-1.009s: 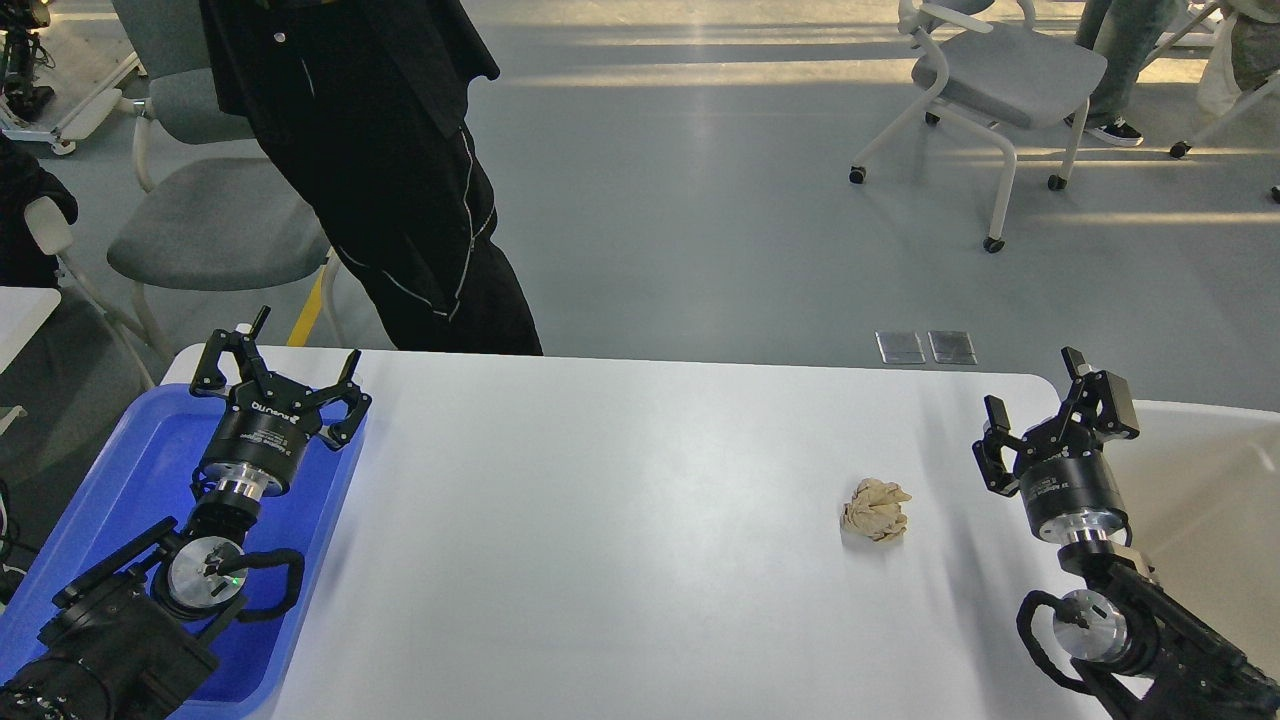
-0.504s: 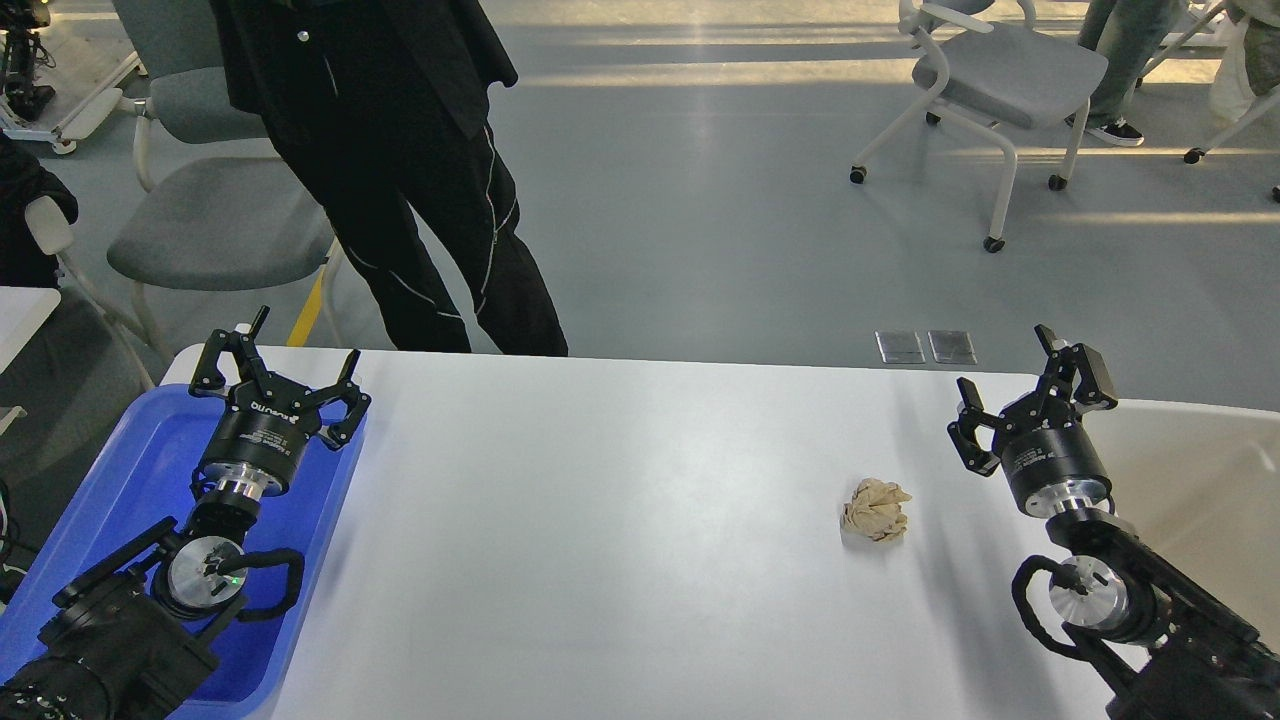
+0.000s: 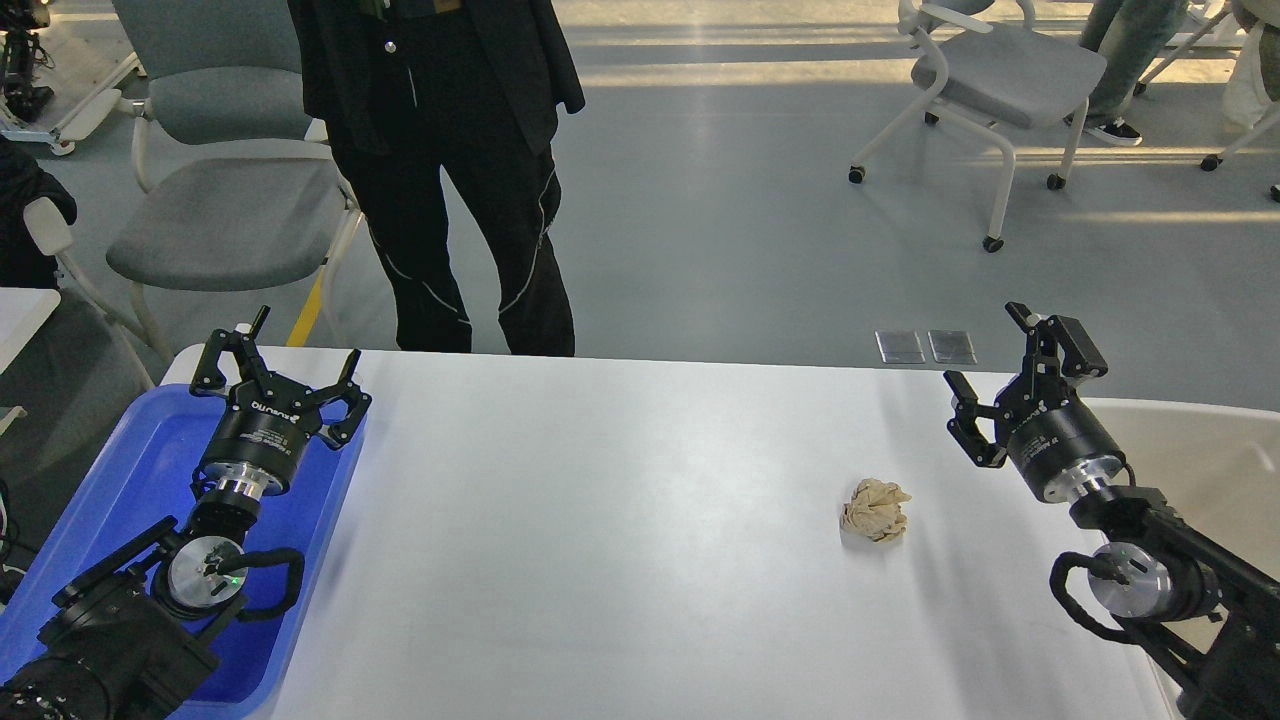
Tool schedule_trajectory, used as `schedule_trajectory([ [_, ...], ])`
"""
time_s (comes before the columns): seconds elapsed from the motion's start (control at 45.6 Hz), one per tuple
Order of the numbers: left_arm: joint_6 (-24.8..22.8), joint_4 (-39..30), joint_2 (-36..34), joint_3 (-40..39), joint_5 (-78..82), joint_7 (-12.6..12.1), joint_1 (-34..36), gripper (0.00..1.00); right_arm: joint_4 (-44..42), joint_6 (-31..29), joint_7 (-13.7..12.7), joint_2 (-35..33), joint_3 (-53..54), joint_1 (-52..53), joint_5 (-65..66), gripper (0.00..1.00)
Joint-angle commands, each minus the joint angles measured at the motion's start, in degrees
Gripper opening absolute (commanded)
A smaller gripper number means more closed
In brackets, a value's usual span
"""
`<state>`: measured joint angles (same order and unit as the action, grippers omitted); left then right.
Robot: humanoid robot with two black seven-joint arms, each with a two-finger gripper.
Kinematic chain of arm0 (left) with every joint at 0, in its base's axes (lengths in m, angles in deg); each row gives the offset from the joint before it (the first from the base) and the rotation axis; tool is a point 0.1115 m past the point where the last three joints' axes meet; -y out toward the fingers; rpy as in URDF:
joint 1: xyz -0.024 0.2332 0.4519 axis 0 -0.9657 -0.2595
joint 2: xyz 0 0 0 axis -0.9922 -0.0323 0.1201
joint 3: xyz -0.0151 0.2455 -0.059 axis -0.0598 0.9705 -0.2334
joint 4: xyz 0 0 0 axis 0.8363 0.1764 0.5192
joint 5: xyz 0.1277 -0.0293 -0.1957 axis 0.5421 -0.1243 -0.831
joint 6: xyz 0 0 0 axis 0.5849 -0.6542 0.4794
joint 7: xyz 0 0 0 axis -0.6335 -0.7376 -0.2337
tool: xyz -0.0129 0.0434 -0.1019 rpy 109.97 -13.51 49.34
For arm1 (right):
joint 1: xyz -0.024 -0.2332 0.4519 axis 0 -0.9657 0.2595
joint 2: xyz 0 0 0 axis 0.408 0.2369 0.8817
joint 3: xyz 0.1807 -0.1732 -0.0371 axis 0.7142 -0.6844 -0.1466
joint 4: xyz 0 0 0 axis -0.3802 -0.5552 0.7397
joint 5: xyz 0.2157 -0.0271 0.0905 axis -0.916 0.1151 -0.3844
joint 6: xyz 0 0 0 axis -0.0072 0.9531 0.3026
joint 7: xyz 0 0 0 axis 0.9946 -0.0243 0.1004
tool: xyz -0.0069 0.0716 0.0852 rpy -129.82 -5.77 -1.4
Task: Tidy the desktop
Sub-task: 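Swing the right gripper out and lower it toward the crumpled paper ball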
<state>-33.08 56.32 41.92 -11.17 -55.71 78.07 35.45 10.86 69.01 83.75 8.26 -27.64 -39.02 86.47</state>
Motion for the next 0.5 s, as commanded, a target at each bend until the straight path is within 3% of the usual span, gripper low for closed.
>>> schedule_trajectory([
  [0.0, 0.00, -0.04, 0.00, 0.00, 0.00, 0.01, 0.00, 1.00, 2.63, 0.44, -1.08, -6.12, -10.15, 6.66, 0.34, 1.00],
  [0.175, -0.36, -0.04, 0.00, 0.00, 0.09, 0.01, 0.00, 1.00, 3.42, 0.44, -2.14, -8.58, -20.08, 15.97, 0.42, 1.00],
  [0.329, -0.36, -0.04, 0.00, 0.09, 0.17, 0.01, 0.00, 1.00, 6.75, 0.44, -12.50, -9.02, -26.59, 23.45, 0.34, 1.00],
  [0.482, -0.36, -0.04, 0.00, 0.18, 0.17, 0.01, 0.00, 1.00, 9.30, 0.36, -13.65, -9.81, -32.12, 28.98, 2.00, 1.00],
])
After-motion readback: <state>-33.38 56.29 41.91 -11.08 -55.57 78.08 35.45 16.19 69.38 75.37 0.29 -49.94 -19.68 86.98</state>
